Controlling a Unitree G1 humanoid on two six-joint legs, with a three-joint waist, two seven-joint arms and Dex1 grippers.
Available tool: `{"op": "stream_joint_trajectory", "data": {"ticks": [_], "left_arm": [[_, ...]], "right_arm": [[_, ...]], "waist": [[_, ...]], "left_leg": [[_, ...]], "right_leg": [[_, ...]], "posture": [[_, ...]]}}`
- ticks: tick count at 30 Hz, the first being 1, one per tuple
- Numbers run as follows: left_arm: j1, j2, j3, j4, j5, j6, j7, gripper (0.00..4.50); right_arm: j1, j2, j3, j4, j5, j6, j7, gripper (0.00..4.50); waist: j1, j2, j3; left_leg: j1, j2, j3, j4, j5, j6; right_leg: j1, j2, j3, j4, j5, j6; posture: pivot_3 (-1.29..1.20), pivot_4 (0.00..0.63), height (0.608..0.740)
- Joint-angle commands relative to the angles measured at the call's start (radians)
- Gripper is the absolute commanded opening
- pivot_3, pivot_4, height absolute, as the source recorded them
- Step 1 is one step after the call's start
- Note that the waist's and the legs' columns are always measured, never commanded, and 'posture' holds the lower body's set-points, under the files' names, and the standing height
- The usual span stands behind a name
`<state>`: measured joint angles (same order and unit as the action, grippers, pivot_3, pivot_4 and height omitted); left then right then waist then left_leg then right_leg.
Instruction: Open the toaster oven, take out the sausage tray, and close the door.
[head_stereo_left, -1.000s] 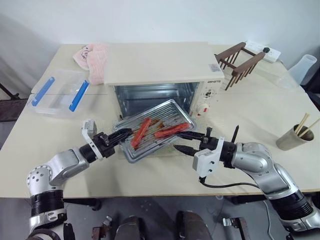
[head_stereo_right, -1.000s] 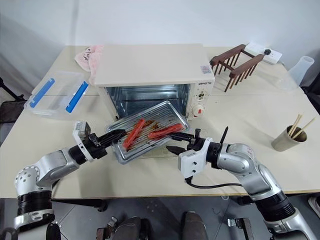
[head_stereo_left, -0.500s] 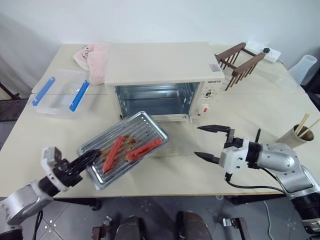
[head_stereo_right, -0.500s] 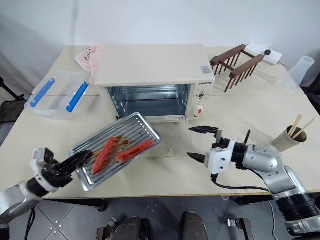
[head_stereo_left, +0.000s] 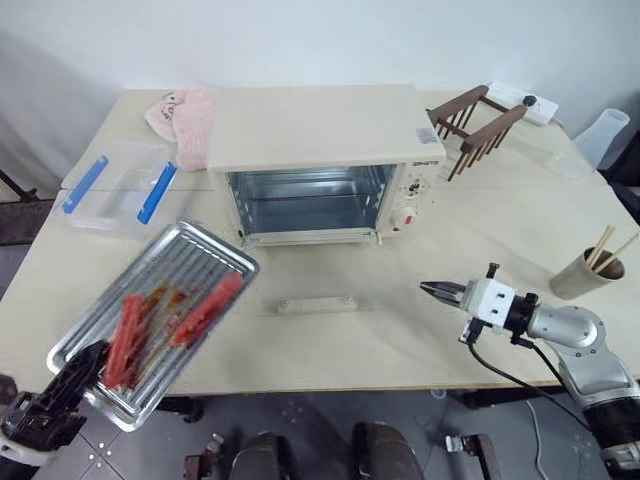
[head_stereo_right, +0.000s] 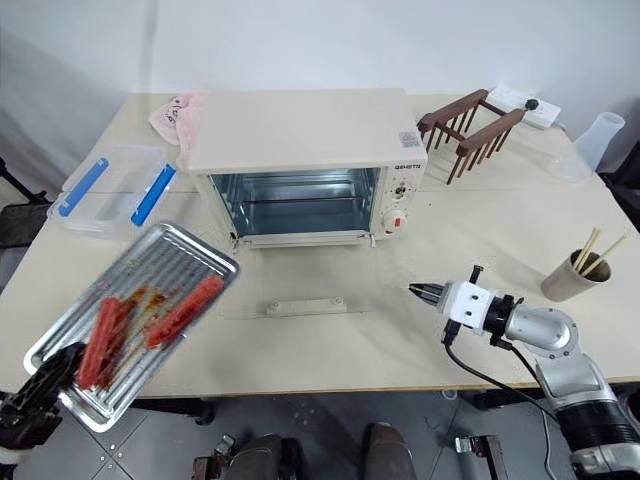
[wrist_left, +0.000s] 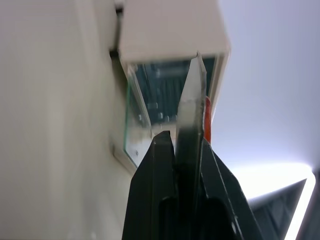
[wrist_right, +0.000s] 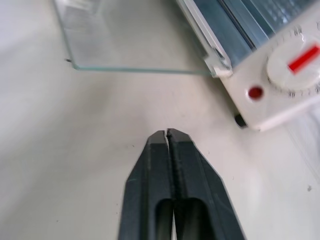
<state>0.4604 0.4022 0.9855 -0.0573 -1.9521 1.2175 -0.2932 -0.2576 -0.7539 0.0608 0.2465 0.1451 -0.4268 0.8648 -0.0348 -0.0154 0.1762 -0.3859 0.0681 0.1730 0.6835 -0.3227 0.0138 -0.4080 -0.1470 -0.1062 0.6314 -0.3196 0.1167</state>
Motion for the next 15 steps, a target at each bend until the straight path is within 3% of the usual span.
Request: {"op": "stream_joint_trajectory", "data": {"ticks": [1, 7, 15], "left_arm": [[0.022, -0.096, 0.018, -0.091, -0.02, -0.093, 0.075, 0.0], [-0.062, -0.216, -0.005, -0.134, -0.02, -0.241, 0.29, 0.0], [-0.23, -0.268, -0.019, -0.204, -0.02, -0.332, 0.414, 0.0]], "right_arm": [[-0.041, 0.016, 0.004, 0.071, 0.009, 0.02, 0.053, 0.02], [-0.099, 0.077, 0.023, 0.144, 0.06, 0.014, 0.174, 0.02], [-0.119, 0.164, 0.02, 0.132, 0.152, 0.048, 0.313, 0.02]], "waist": [[0.002, 0.0, 0.0], [0.006, 0.0, 0.0], [0.007, -0.001, 0.0]], "left_leg": [[0.0, 0.0, 0.0, 0.0, 0.0, 0.0], [0.0, -0.001, -0.001, 0.0, 0.0, 0.001], [0.0, -0.002, -0.001, 0.0, 0.001, 0.002]], "right_leg": [[0.0, 0.0, 0.0, 0.0, 0.0, 0.0], [0.002, -0.001, -0.001, 0.0, 0.0, 0.0], [0.002, -0.001, -0.001, 0.0, 0.001, 0.001]], "posture": [[0.0, 0.15, 0.74], [0.0, 0.15, 0.74], [0.0, 0.15, 0.74]]}}
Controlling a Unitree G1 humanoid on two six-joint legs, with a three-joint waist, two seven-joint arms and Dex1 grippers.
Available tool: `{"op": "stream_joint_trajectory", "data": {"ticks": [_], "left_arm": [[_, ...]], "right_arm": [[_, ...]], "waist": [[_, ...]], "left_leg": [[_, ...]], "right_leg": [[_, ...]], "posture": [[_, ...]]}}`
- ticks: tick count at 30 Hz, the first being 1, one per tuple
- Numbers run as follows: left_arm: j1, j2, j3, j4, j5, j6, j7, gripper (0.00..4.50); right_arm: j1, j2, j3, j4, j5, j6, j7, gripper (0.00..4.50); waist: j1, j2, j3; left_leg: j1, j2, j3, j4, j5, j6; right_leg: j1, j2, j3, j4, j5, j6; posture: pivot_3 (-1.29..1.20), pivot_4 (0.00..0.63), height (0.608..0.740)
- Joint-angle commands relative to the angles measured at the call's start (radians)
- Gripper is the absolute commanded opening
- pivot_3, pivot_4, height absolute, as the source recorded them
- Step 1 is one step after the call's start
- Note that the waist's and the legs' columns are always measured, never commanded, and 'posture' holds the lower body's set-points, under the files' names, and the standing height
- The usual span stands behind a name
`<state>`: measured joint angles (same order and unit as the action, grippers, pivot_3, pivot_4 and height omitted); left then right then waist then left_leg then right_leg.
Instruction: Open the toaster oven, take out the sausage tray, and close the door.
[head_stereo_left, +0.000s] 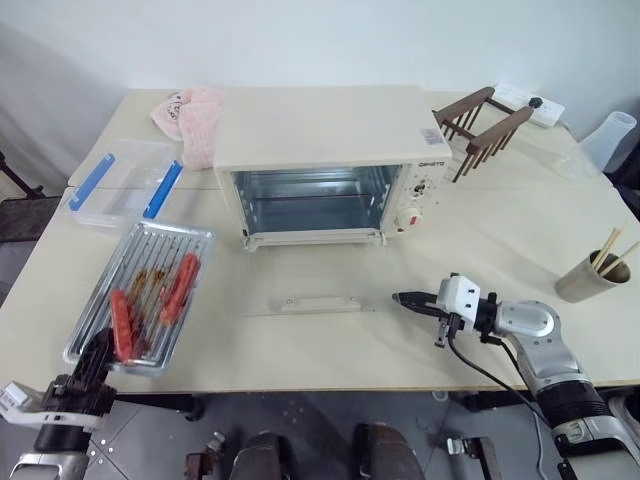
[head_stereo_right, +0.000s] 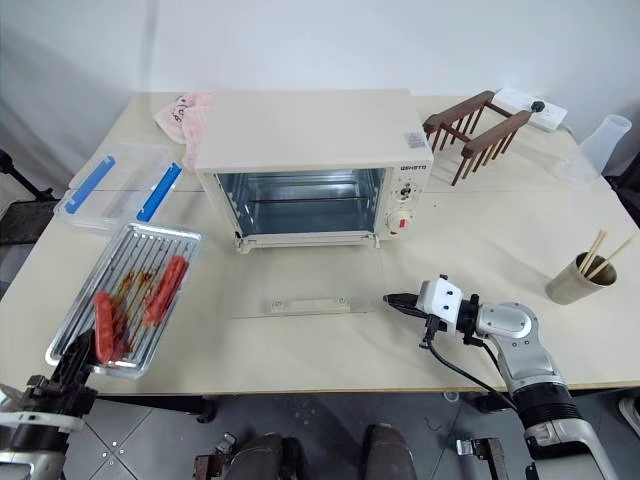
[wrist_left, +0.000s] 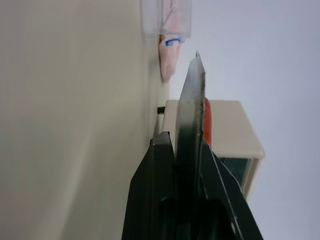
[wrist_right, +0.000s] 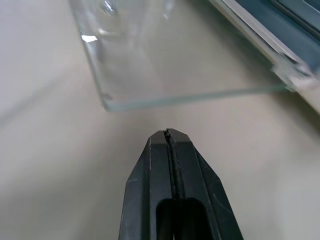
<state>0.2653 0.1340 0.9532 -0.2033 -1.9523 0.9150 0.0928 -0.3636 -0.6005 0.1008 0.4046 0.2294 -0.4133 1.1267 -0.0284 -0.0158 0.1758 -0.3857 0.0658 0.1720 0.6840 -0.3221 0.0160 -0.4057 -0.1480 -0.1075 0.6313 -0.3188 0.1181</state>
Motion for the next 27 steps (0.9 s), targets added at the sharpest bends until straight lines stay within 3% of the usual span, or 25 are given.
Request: {"op": "stream_joint_trajectory", "data": {"ticks": [1, 8, 18, 27], "left_arm": [[-0.054, -0.003, 0.014, -0.06, -0.02, -0.034, 0.038, 0.0], [-0.145, -0.026, 0.047, -0.074, -0.02, -0.1, 0.126, 0.0], [-0.128, -0.049, 0.039, -0.099, -0.02, -0.105, 0.161, 0.0], [-0.101, -0.053, 0.028, -0.121, -0.02, -0.084, 0.149, 0.0]], "right_arm": [[-0.015, 0.018, -0.024, -0.038, 0.087, 0.06, 0.061, 0.02], [0.007, 0.026, -0.05, -0.163, 0.169, 0.206, 0.064, 0.02], [0.018, 0.046, -0.163, -0.328, 0.293, 0.278, 0.041, 0.02], [-0.114, 0.111, -0.236, -0.441, 0.507, 0.553, -0.095, 0.02]], "waist": [[0.001, 0.0, 0.0], [0.001, 0.0, 0.0], [0.004, -0.001, -0.001], [0.001, -0.001, -0.001]], "left_leg": [[0.0, 0.0, 0.0, 0.0, 0.0, 0.0], [0.0, 0.0, -0.001, 0.0, 0.0, 0.0], [0.0, -0.001, -0.001, 0.0, 0.0, 0.0], [0.0, 0.0, -0.002, 0.0, 0.0, 0.0]], "right_leg": [[0.001, 0.0, -0.001, 0.0, 0.0, 0.0], [0.001, 0.001, -0.001, 0.0, 0.0, 0.0], [0.002, 0.001, -0.001, -0.001, 0.0, 0.0], [0.002, 0.002, -0.002, -0.002, 0.0, 0.0]], "posture": [[0.0, 0.15, 0.74], [0.0, 0.15, 0.74], [0.0, 0.15, 0.74], [0.0, 0.15, 0.74]]}}
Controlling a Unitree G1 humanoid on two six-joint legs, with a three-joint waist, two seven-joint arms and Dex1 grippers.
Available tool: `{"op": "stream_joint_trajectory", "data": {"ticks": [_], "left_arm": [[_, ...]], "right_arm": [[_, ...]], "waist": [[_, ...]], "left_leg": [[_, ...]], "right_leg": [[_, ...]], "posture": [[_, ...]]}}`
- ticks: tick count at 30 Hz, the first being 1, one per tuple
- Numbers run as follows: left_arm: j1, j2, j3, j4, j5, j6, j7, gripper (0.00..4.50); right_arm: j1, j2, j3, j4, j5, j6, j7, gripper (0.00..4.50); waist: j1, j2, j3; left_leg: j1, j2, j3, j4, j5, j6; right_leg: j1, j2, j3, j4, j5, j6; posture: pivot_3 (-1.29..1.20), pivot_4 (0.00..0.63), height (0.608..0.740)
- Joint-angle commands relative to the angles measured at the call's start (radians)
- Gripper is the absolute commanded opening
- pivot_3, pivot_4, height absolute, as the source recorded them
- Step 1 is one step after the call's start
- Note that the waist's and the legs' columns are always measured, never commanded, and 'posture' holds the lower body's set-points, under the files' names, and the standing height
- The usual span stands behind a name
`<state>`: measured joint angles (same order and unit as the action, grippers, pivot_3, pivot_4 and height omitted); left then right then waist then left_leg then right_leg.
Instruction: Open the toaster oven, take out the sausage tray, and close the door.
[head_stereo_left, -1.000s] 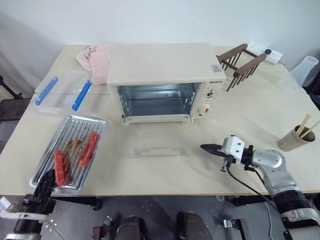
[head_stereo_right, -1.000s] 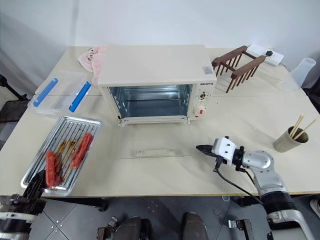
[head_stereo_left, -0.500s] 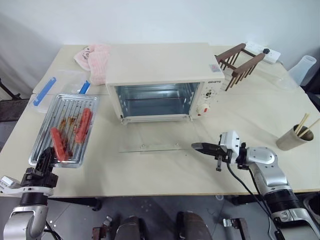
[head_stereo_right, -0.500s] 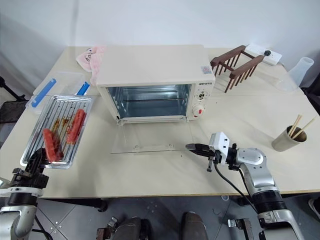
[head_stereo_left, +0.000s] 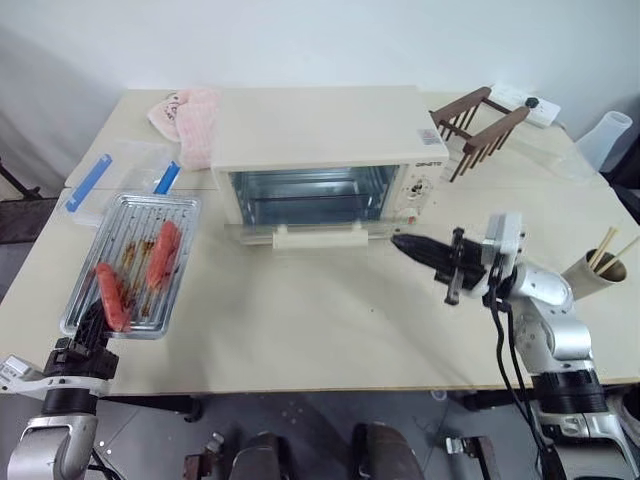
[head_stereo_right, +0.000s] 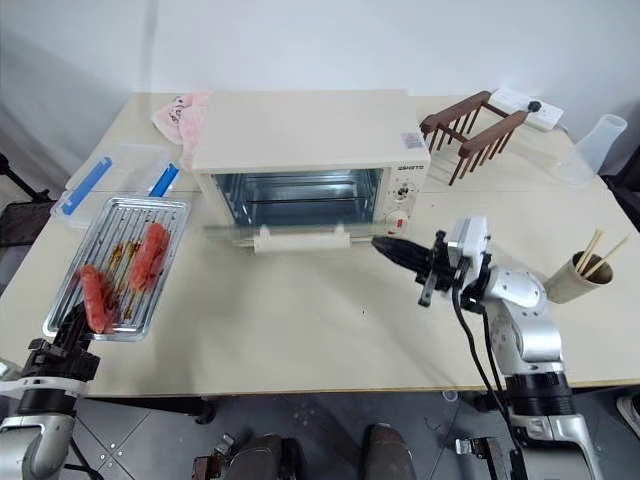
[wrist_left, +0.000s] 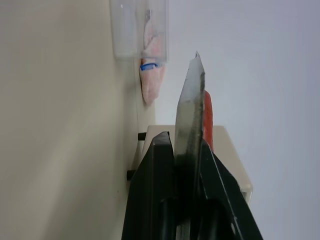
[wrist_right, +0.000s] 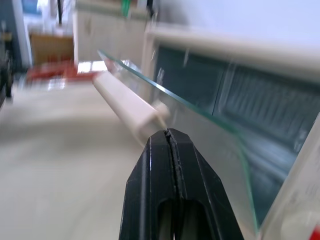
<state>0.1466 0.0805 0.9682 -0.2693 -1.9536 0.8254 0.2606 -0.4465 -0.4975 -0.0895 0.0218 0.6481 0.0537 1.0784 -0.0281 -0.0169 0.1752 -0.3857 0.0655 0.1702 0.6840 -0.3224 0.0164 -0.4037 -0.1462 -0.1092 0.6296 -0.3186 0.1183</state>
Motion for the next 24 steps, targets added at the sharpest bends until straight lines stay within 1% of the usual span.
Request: {"op": "stream_joint_trajectory", "data": {"ticks": [1, 3, 4, 5, 8, 11, 14, 17, 18, 21, 24], "left_arm": [[0.02, -0.001, 0.013, -0.057, -0.019, 0.008, -0.022, 0.0], [0.034, 0.0, 0.007, -0.059, -0.019, 0.02, -0.033, 0.0], [0.039, 0.0, 0.004, -0.061, -0.019, 0.025, -0.044, 0.0], [0.039, -0.004, 0.003, -0.065, -0.019, 0.027, -0.054, 0.0], [0.057, -0.012, -0.015, -0.076, -0.019, 0.05, -0.084, 0.0], [0.131, 0.012, -0.084, -0.093, -0.019, 0.103, -0.114, 0.0], [0.153, 0.03, -0.106, -0.093, -0.019, 0.102, -0.137, 0.0], [0.186, 0.102, -0.157, -0.064, -0.019, 0.165, -0.189, 0.0], [0.194, 0.125, -0.173, -0.054, -0.019, 0.184, -0.204, 0.0], [0.199, 0.266, -0.303, -0.006, -0.019, 0.288, -0.265, 0.0], [0.171, 0.374, -0.4, 0.041, -0.019, 0.341, -0.306, 0.0]], "right_arm": [[-0.041, 0.012, -0.053, -0.065, 0.097, 0.102, -0.057, 0.02], [-0.05, 0.01, -0.065, -0.079, 0.116, 0.142, -0.075, 0.02], [-0.048, 0.006, -0.07, -0.086, 0.121, 0.155, -0.078, 0.36], [-0.041, -0.003, -0.073, -0.095, 0.128, 0.173, -0.074, 0.51], [0.013, -0.05, -0.076, -0.147, 0.138, 0.217, -0.028, 1.48], [0.135, -0.138, -0.091, -0.255, 0.159, 0.263, 0.047, 2.47], [0.17, -0.156, -0.107, -0.288, 0.177, 0.282, 0.043, 3.48], [0.255, -0.195, -0.144, -0.33, 0.166, 0.28, 0.071, 4.48], [0.28, -0.207, -0.154, -0.339, 0.156, 0.27, 0.082, 4.48], [0.38, -0.237, -0.19, -0.364, 0.126, 0.235, 0.117, 4.48], [0.412, -0.244, -0.199, -0.377, 0.114, 0.218, 0.124, 4.48]], "waist": [[0.001, 0.0, 0.0], [0.003, 0.0, 0.0], [0.004, 0.0, 0.0], [0.006, 0.0, 0.0], [0.013, 0.0, 0.0], [0.024, 0.0, 0.0], [0.024, 0.0, 0.0], [0.025, 0.0, 0.0], [0.025, 0.0, 0.0], [0.031, 0.0, 0.0], [0.027, 0.001, 0.0]], "left_leg": [[0.0, 0.0, 0.0, 0.0, 0.0, 0.0], [-0.001, 0.0, 0.0, 0.0, 0.0, 0.0], [-0.001, 0.0, -0.001, 0.0, 0.0, 0.001], [-0.001, 0.0, -0.001, 0.0, 0.0, 0.001], [-0.002, -0.001, -0.001, 0.0, -0.001, 0.001], [-0.002, -0.001, -0.001, -0.001, -0.002, 0.002], [-0.002, -0.001, 0.0, -0.001, -0.003, 0.003], [-0.001, -0.001, 0.0, -0.001, -0.003, 0.002], [-0.001, -0.001, 0.0, -0.001, -0.003, 0.002], [-0.001, -0.001, -0.001, -0.001, -0.003, 0.002], [-0.001, -0.001, -0.001, -0.001, -0.003, 0.002]], "right_leg": [[0.0, 0.0, 0.0, 0.0, 0.0, 0.0], [0.0, -0.001, 0.0, -0.001, 0.0, 0.0], [0.0, -0.001, 0.0, -0.001, 0.0, 0.0], [0.0, -0.001, 0.0, -0.001, 0.0, 0.0], [0.0, -0.002, 0.0, -0.002, 0.0, 0.0], [0.0, -0.002, 0.0, -0.003, 0.0, 0.0], [0.0, -0.001, 0.0, -0.004, 0.0, 0.0], [0.0, -0.001, 0.0, -0.003, 0.0, 0.0], [0.0, -0.001, 0.0, -0.003, 0.0, 0.0], [0.0, -0.001, 0.0, -0.004, -0.001, -0.002], [0.0, -0.002, 0.001, -0.004, -0.001, -0.002]], "posture": [[0.0, 0.15, 0.74], [0.0, 0.15, 0.74], [0.0, 0.15, 0.74], [0.0, 0.15, 0.74], [0.0, 0.15, 0.74], [0.0, 0.15, 0.74], [0.0, 0.15, 0.74], [0.0, 0.15, 0.74], [0.0, 0.15, 0.74], [0.0, 0.15, 0.74], [0.0, 0.15, 0.74]]}}
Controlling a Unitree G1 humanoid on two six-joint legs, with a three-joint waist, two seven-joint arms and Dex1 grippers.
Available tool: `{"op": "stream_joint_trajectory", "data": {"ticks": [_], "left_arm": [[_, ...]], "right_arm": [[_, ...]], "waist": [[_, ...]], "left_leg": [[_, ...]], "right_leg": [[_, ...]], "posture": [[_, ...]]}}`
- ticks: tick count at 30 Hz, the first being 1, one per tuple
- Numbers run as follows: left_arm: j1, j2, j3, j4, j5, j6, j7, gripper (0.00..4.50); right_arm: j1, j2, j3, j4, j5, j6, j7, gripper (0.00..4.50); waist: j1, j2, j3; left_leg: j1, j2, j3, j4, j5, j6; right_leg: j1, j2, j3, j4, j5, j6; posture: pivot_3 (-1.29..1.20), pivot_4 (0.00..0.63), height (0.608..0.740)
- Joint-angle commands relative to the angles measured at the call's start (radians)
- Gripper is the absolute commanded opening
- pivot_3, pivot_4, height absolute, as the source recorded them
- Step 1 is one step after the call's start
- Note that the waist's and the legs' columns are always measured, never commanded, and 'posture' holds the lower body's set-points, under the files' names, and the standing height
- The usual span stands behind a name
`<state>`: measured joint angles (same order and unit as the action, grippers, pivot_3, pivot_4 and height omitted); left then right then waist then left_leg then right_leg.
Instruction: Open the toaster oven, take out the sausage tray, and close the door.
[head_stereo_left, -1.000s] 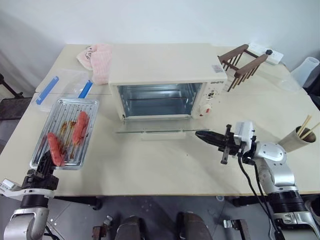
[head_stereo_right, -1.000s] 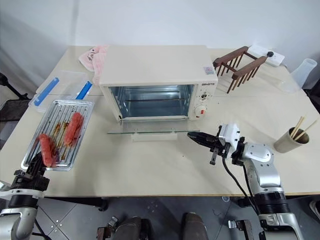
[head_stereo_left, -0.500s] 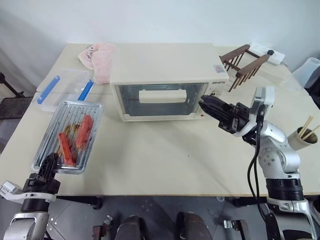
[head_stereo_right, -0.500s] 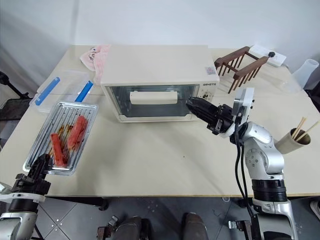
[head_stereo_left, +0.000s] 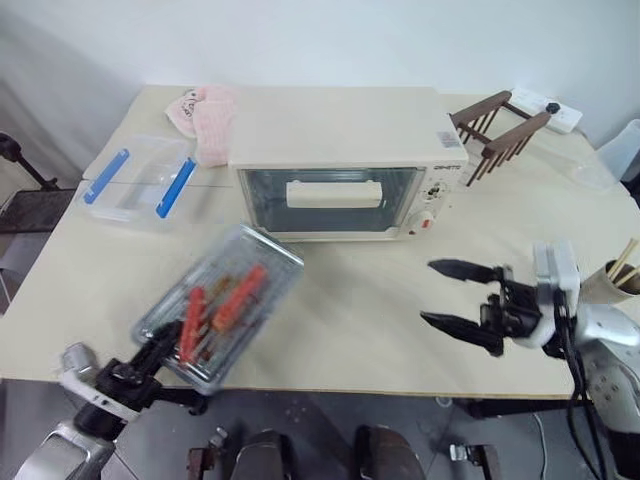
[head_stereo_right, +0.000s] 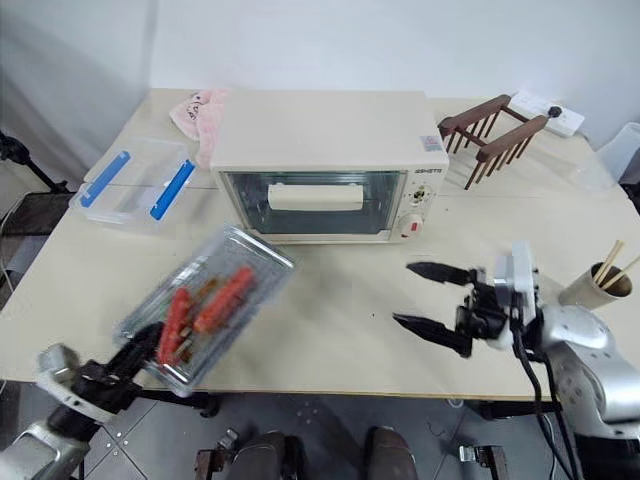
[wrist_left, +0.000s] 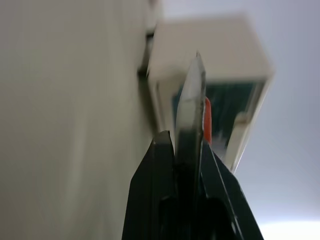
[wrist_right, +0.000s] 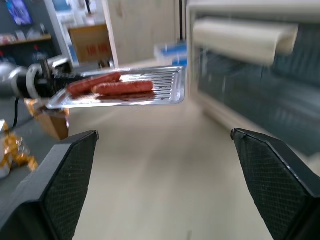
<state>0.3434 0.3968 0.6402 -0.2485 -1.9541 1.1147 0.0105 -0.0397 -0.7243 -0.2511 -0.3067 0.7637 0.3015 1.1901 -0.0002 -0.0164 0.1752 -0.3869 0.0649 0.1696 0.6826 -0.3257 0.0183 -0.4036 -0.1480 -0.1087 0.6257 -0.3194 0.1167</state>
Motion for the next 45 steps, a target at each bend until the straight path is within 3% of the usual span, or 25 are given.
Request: {"op": "stream_joint_trajectory", "data": {"ticks": [1, 8, 12, 16, 23, 40, 45], "left_arm": [[-0.052, 0.086, -0.103, 0.042, -0.018, 0.061, -0.059, 0.0], [-0.313, 0.247, -0.317, 0.239, -0.018, 0.146, -0.057, 0.0], [-0.49, 0.284, -0.422, 0.374, -0.018, 0.18, -0.037, 0.0], [-0.574, 0.301, -0.48, 0.439, -0.018, 0.203, -0.036, 0.0], [-0.819, 0.243, -0.62, 0.622, 0.17, 0.296, -0.067, 0.0], [-1.055, 0.059, -0.579, 0.775, 0.67, 0.331, -0.236, 0.0], [-1.071, 0.041, -0.54, 0.742, 0.768, 0.316, -0.298, 1.43]], "right_arm": [[0.01, -0.019, -0.038, -0.055, -0.003, -0.03, 0.011, 4.48], [0.083, -0.043, -0.062, -0.1, -0.018, -0.035, 0.019, 4.48], [0.154, -0.045, -0.093, -0.111, -0.036, -0.055, 0.023, 4.48], [0.207, -0.042, -0.122, -0.125, -0.037, -0.064, 0.015, 4.48], [0.392, -0.028, -0.238, -0.188, -0.027, -0.079, 0.007, 4.48], [0.457, -0.009, -0.255, -0.278, -0.012, -0.063, -0.065, 4.48], [0.443, -0.017, -0.24, -0.286, -0.004, -0.05, -0.079, 4.5]], "waist": [[-0.003, 0.0, 0.0], [0.005, 0.002, 0.0], [0.011, 0.002, 0.0], [0.011, 0.002, 0.0], [0.034, 0.003, 0.0], [0.075, 0.007, -0.003], [0.075, 0.007, -0.003]], "left_leg": [[0.0, 0.0, 0.0, 0.0, 0.0, 0.0], [0.001, 0.001, 0.0, -0.001, 0.001, -0.001], [0.0, -0.001, 0.0, 0.0, 0.001, -0.001], [0.0, -0.002, 0.001, 0.0, 0.001, -0.001], [0.0, -0.005, -0.001, 0.0, 0.003, -0.001], [0.003, -0.014, -0.01, 0.0, 0.004, 0.002], [0.002, -0.015, -0.011, 0.0, 0.004, 0.003]], "right_leg": [[0.0, 0.0, 0.0, 0.0, 0.0, 0.0], [-0.001, 0.001, 0.0, 0.001, 0.0, 0.0], [0.0, 0.0, 0.0, 0.001, 0.0, 0.0], [0.0, 0.001, 0.0, 0.001, 0.001, 0.001], [0.001, 0.002, 0.0, 0.001, 0.001, 0.002], [0.012, -0.005, -0.001, -0.003, 0.003, 0.006], [0.012, -0.005, -0.001, -0.003, 0.003, 0.006]], "posture": [[0.0, 0.15, 0.74], [0.0, 0.15, 0.74], [0.0, 0.15, 0.74], [0.0, 0.15, 0.74], [0.0, 0.15, 0.74], [0.0, 0.15, 0.74], [0.0, 0.15, 0.74]]}}
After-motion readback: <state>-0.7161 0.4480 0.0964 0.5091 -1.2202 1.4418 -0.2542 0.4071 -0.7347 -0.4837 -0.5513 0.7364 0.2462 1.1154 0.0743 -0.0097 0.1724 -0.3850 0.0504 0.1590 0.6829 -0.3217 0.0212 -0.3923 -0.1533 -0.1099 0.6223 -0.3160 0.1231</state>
